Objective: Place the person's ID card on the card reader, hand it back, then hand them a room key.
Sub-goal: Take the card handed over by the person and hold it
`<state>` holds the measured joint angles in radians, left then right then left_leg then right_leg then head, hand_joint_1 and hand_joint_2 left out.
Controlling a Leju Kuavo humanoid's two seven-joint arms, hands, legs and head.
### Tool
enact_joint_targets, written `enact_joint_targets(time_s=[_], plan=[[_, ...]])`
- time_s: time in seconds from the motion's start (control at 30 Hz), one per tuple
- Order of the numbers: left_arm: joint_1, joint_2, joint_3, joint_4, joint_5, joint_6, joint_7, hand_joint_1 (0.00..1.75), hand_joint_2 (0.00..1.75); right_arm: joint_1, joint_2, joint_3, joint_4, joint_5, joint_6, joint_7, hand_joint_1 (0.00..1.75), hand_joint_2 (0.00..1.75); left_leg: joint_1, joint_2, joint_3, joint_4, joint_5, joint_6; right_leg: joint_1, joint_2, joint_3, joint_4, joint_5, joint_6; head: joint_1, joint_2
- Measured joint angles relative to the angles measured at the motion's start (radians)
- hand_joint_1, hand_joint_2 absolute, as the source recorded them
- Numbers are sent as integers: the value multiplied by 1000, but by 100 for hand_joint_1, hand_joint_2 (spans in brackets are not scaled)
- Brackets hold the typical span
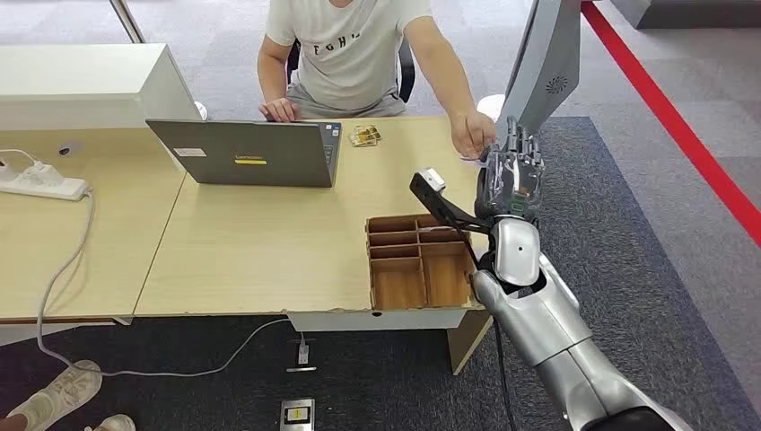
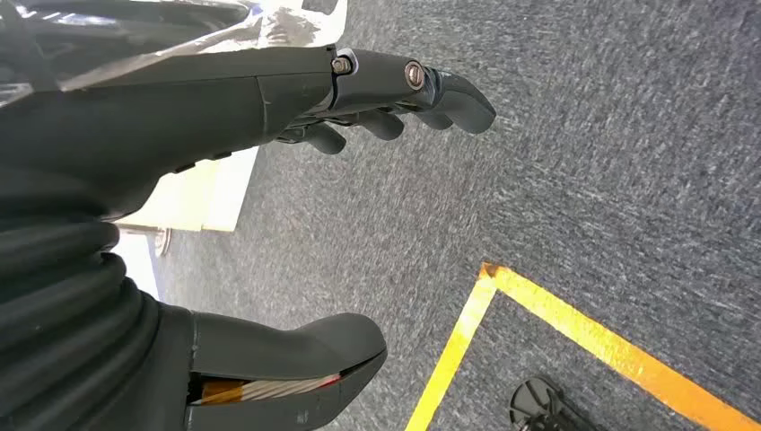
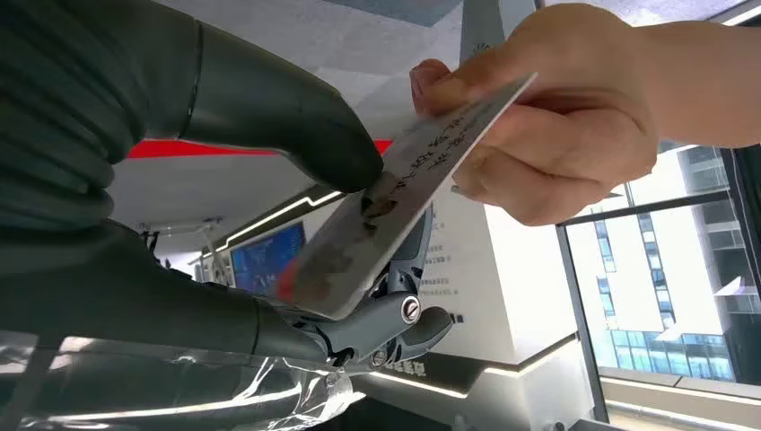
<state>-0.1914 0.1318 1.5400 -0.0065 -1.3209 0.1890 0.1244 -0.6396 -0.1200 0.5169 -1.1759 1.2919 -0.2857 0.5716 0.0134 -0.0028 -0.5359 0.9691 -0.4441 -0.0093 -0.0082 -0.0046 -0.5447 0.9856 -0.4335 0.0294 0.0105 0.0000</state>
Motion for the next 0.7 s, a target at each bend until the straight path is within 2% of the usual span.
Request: enact_joint_targets(time_s=[0.4, 0.7], plan=[[0, -5, 0, 0, -3, -11, -6, 0, 175, 3, 3, 5, 18, 7, 16, 19, 175, 175, 0, 0, 0, 0, 0, 0, 0, 0, 0, 0, 0, 0, 0, 0], [0, -1, 0, 0, -9, -27, -10, 0, 175, 26, -25, -5, -7, -23, 12, 22, 175, 175, 0, 0, 0, 0, 0, 0, 0, 0, 0, 0, 0, 0, 0, 0]])
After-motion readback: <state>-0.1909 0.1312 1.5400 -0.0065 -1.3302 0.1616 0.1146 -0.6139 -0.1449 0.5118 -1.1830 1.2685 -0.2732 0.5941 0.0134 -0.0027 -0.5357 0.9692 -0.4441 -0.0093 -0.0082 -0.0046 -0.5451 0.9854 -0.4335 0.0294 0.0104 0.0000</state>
